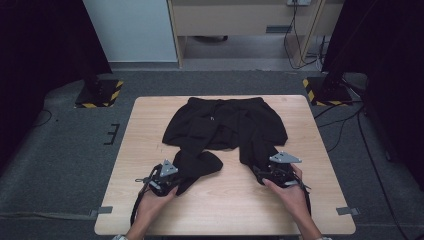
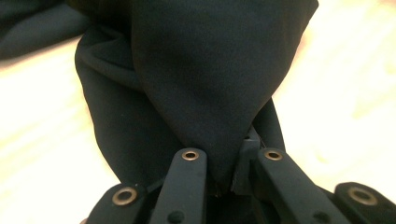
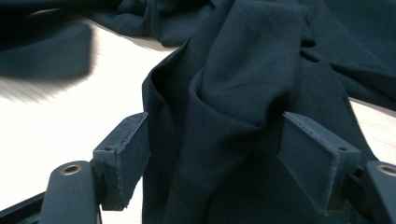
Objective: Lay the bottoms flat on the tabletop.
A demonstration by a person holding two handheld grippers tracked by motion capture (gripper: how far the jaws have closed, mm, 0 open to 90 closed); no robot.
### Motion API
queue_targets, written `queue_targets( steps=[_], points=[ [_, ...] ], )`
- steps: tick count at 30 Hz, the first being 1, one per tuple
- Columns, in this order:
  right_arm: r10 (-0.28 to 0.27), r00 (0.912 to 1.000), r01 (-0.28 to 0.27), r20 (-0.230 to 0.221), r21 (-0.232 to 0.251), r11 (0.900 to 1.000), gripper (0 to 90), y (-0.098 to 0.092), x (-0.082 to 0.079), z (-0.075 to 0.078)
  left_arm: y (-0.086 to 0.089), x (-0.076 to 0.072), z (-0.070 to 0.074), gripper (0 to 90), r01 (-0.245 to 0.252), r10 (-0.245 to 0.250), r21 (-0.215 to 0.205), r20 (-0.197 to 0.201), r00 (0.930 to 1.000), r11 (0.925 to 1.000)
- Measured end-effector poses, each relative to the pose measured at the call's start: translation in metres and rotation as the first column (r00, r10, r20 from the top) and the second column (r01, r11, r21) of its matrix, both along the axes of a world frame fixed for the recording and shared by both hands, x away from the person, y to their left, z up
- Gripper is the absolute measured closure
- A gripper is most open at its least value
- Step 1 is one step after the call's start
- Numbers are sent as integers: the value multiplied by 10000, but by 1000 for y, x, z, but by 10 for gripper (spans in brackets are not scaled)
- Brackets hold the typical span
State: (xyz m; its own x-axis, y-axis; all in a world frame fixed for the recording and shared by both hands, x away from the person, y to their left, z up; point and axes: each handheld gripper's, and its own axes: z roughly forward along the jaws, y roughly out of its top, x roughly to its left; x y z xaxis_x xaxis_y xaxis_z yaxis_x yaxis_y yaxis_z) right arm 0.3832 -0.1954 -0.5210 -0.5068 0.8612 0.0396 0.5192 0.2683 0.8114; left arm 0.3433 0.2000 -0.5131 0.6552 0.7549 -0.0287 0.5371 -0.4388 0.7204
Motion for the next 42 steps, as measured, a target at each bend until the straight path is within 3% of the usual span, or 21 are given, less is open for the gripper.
queue_targets(
  steps=[2,4,6,9,11,14,17,21,26,29,33,37,40,42],
  points=[
    [17,10000,-17,-46,-21,10000,269,2,3,-1,2,-10,3,835,-4,4,-127,29,10000,9999],
    [98,9999,-99,-78,-124,9999,360,5,5,-2,5,-17,5,800,-152,154,-322,67,9999,9994],
    [239,9997,-240,-31,-406,9989,601,7,7,-3,6,-21,8,655,-436,454,-511,347,9984,9977],
    [376,9993,-376,11,-341,9987,775,6,5,-1,8,-21,14,455,-722,801,-782,1036,9914,9943],
    [437,9990,-435,90,-281,9987,818,4,3,2,10,-18,18,377,-919,1048,-1040,1263,9864,9903],
    [497,9987,-496,110,-144,9987,835,-1,-3,4,13,-13,18,329,-1106,1270,-1226,1345,9827,9863],
    [510,9987,-509,43,-250,9984,837,-8,-12,4,12,-6,15,313,-1212,1364,-1160,1339,9816,9858],
    [435,9990,-439,-121,-263,9987,836,-19,-29,6,5,9,11,305,-1137,1228,-666,1550,9803,9913],
    [512,9985,-524,-206,-596,9968,821,-36,-63,10,-1,34,5,304,-1214,1300,-668,1450,9809,9904],
    [309,9993,-321,-218,-554,9979,794,-46,-82,12,-5,52,-1,301,-1305,1340,-332,1444,9804,9909],
    [-66,9999,64,-92,-184,9998,630,-56,-98,17,-10,66,-9,297,-1375,1385,-172,931,9860,9904],
    [-547,9975,541,439,151,9984,440,-57,-100,25,-13,70,-17,333,-1222,1212,213,417,9918,9923],
    [-575,9956,545,740,420,9976,378,-50,-95,30,-12,68,-17,398,-1161,1162,-49,231,9930,9932],
    [-428,9959,401,798,349,9986,366,-43,-91,30,-12,64,-16,459,-998,999,-82,203,9948,9950]
  ],
)
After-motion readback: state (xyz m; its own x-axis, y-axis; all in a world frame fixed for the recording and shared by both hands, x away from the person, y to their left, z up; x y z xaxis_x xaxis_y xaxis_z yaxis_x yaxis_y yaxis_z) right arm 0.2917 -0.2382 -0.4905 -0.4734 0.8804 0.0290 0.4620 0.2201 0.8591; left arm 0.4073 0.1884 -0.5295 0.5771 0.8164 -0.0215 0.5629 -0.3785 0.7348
